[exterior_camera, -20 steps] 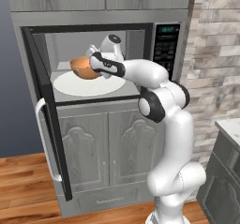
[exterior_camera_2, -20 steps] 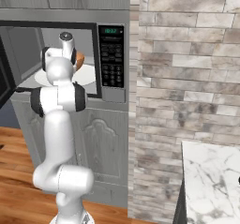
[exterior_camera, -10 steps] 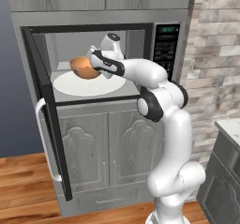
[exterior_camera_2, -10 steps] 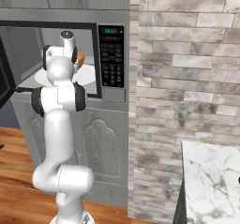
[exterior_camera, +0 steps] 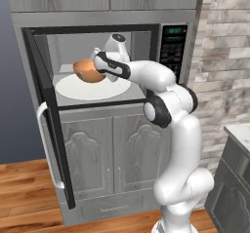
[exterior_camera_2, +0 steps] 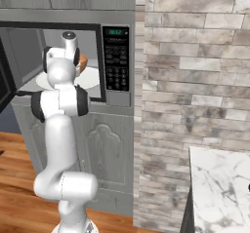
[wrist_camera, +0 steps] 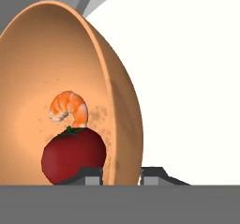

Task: The microwave is finished heating the shrimp and tomato. Take the bowl containing the food and place it on the dining counter.

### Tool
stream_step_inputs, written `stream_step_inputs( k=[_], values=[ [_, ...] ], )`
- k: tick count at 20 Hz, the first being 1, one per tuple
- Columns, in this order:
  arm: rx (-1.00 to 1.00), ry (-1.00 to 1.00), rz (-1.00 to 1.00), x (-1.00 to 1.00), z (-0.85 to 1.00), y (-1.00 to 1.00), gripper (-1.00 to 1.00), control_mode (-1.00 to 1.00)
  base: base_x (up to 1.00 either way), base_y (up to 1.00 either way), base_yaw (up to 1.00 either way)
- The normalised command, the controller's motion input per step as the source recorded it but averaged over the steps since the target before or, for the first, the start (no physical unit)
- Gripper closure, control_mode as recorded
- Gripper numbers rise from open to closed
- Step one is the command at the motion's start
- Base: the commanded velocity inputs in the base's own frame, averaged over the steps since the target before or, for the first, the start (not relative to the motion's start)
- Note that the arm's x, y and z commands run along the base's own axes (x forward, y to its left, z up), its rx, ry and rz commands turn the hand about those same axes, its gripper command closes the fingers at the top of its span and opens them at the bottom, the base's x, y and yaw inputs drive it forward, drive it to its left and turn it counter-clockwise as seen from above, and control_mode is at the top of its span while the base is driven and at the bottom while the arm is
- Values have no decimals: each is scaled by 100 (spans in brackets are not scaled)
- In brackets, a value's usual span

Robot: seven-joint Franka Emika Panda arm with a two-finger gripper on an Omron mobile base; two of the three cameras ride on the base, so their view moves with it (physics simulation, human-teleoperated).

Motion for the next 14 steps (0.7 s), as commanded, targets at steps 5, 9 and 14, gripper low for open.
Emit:
stream_step_inputs(
  k=[5,9,14],
  values=[
    [0,-1,0,-31,0,-1,100,-100,0,0,0],
    [0,-1,0,-44,0,-3,100,-100,0,0,0],
    [3,-12,0,-65,0,-18,100,-100,0,0,0]
  ],
)
